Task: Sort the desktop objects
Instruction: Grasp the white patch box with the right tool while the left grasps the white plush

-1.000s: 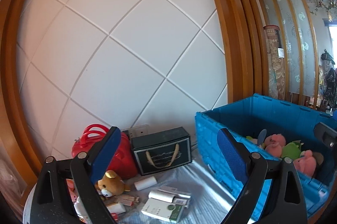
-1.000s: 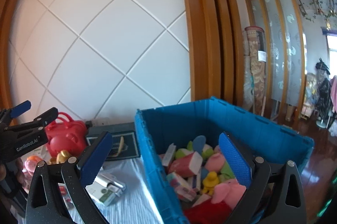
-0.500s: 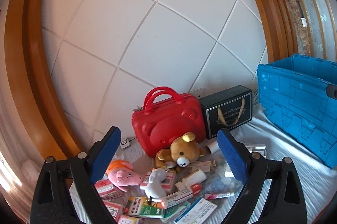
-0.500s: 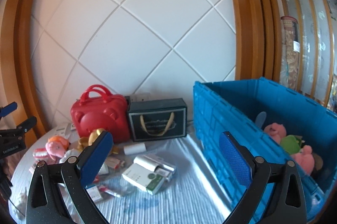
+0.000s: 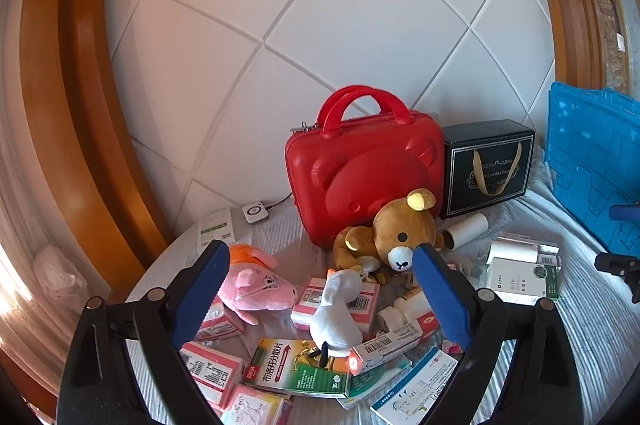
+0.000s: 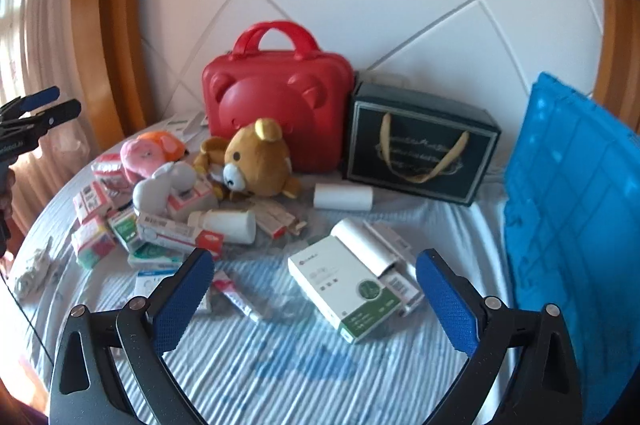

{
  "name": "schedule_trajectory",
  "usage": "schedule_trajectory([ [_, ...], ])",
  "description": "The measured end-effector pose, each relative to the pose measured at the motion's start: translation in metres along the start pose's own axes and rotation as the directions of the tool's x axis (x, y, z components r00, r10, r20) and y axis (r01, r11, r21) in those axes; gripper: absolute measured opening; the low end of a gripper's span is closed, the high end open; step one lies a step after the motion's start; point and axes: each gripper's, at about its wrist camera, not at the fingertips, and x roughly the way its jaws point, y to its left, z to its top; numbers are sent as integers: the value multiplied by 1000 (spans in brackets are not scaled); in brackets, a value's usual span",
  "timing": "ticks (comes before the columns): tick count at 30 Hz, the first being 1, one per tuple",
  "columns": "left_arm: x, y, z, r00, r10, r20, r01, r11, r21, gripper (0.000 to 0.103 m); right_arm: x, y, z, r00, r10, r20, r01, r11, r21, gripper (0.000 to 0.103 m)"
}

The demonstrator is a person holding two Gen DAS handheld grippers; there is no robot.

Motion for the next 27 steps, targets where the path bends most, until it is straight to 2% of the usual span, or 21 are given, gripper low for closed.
schedule_trajectory([
  [4, 38, -7, -13, 997, -11, -74, 11, 1000, -4, 94, 58, -27, -10, 987, 94, -132, -91, 995, 34, 102],
  [11, 95, -26, -38, 982, -67, -177, 71, 997, 16, 94, 132, -47, -19, 952, 153, -265, -158, 987, 1, 102],
  [17, 122, -35, -58, 961, -112, -254, 127, 991, 45, 94, 164, -51, -25, 924, 150, -351, -180, 982, -52, 102],
  [20, 129, -33, -67, 950, -129, -284, 151, 987, 56, 94, 174, -52, -31, 909, 155, -386, -184, 982, -38, 103],
  [21, 132, -31, -69, 947, -129, -293, 152, 987, 57, 94, 174, -52, -31, 913, 150, -380, -179, 983, -42, 103],
  [25, 153, -21, -73, 930, -155, -335, 171, 985, 18, 94, 172, -47, -29, 904, 180, -388, -210, 977, -35, 103],
  [27, 165, -17, -71, 922, -166, -351, 181, 983, 11, 94, 173, -43, -29, 905, 160, -395, -202, 977, -65, 103],
])
